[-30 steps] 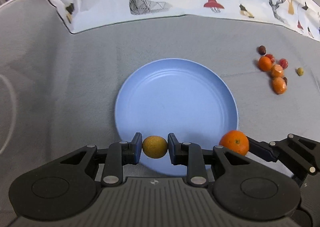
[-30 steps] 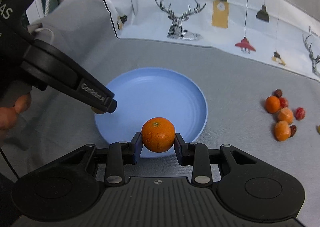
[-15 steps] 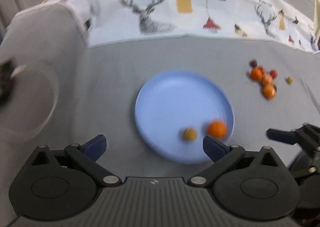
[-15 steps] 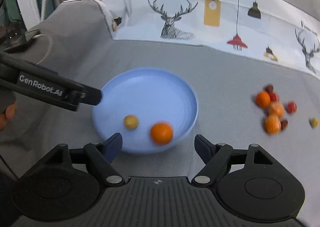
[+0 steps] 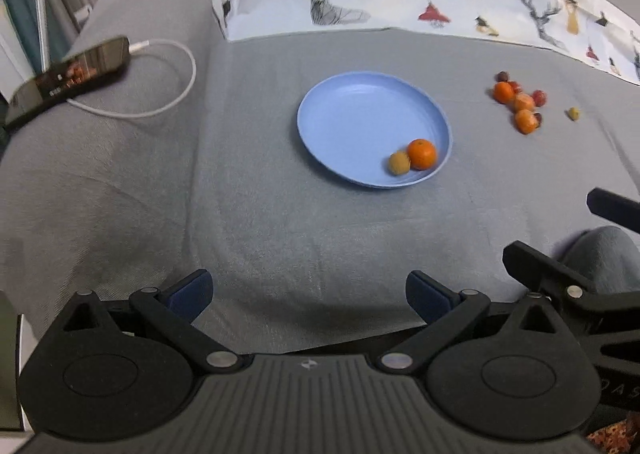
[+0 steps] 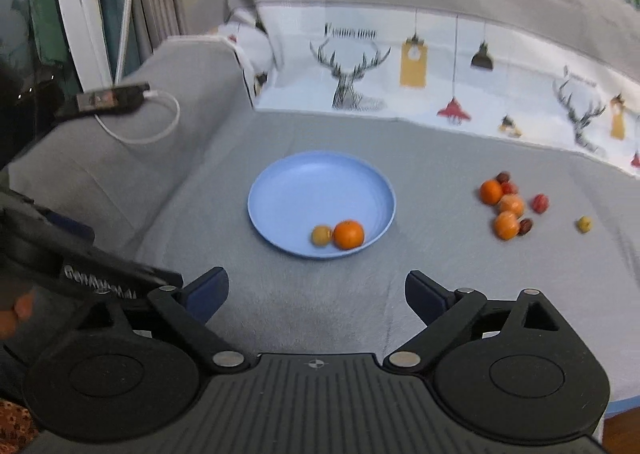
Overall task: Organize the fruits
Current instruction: 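Open both tools to drop the fruits onto the blue plate, then move both tools back toward the fruit cluster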
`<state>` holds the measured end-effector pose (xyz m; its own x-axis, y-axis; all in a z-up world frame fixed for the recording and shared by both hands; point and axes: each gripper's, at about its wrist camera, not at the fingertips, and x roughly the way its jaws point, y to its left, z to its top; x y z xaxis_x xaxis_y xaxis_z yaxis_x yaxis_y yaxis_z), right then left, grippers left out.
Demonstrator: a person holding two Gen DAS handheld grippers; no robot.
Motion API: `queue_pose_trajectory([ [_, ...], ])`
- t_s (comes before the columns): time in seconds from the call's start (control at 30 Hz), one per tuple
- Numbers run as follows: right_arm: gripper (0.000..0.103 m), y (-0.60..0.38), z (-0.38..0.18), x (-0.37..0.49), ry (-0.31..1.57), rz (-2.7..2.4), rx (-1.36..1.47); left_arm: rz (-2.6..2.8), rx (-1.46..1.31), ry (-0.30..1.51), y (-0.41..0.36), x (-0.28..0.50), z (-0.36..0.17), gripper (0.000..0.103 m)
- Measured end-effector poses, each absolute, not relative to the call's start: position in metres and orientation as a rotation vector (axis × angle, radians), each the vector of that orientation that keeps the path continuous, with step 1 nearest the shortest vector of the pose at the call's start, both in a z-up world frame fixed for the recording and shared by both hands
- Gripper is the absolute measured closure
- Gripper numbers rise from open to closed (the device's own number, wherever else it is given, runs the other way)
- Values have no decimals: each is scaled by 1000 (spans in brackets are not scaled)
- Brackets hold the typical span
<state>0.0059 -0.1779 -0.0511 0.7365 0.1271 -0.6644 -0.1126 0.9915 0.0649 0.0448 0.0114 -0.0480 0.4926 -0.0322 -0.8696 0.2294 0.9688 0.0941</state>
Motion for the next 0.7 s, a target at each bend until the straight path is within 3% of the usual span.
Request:
queue_pose_trajectory([
  [0.7,6,-178,-13,-59,569,122,-8,-114,250,950,1,-9,-16,0],
])
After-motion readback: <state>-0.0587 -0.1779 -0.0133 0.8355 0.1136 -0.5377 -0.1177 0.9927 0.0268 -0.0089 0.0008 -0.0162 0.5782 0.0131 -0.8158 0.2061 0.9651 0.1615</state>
